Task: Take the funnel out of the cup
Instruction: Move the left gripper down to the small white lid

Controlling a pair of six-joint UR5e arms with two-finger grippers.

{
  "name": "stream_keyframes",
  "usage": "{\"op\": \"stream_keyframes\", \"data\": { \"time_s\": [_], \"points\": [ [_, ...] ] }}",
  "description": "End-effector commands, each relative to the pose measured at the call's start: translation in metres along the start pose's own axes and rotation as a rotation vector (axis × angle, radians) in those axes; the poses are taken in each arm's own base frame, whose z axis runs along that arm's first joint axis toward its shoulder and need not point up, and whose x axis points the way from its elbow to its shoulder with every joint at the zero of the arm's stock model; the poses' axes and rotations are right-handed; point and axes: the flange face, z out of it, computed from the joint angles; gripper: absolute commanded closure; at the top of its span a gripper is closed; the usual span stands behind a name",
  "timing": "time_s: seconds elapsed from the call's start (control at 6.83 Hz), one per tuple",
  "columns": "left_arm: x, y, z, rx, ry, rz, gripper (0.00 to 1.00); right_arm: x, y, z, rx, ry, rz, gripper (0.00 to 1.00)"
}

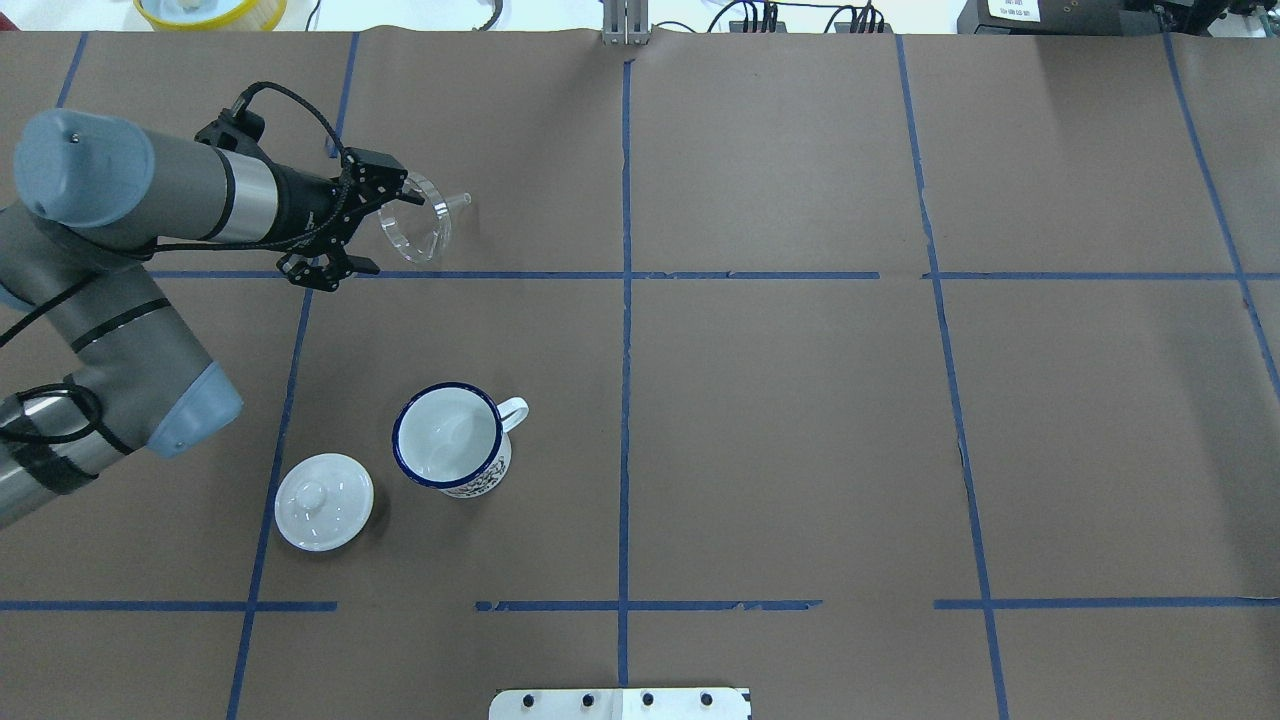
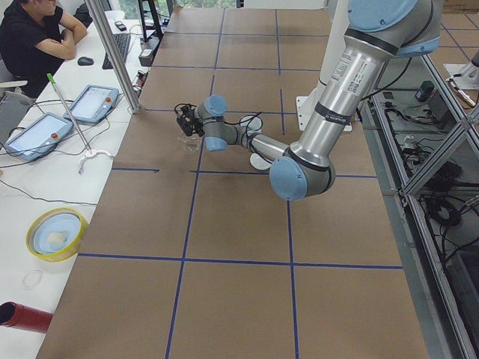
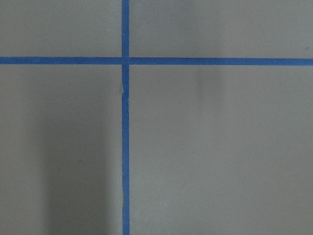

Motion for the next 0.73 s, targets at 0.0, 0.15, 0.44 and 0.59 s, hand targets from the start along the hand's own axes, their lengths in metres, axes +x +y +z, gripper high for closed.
{"op": "stream_keyframes", "data": {
  "time_s": [0.0,0.15,0.44,0.59],
  "points": [
    [-0.014,0.021,-0.035,0.041,-0.22,-0.06,0.0,0.0,0.0,0.001,-0.001,0.0,0.001,0.0],
    [-0.041,0.032,-0.04,0.036,-0.278,-0.069,0.0,0.0,0.0,0.001,-0.001,0.0,0.001,0.0],
    [-0.139,0.088,-0.034,0.033,-0.411,-0.133,0.0,0.0,0.0,0.0,0.0,0.0,0.0,0.0],
    [-0.173,0.13,-0.01,0.044,-0.473,-0.163,0.0,0.0,0.0,0.001,-0.001,0.0,0.001,0.0]
  ]
}}
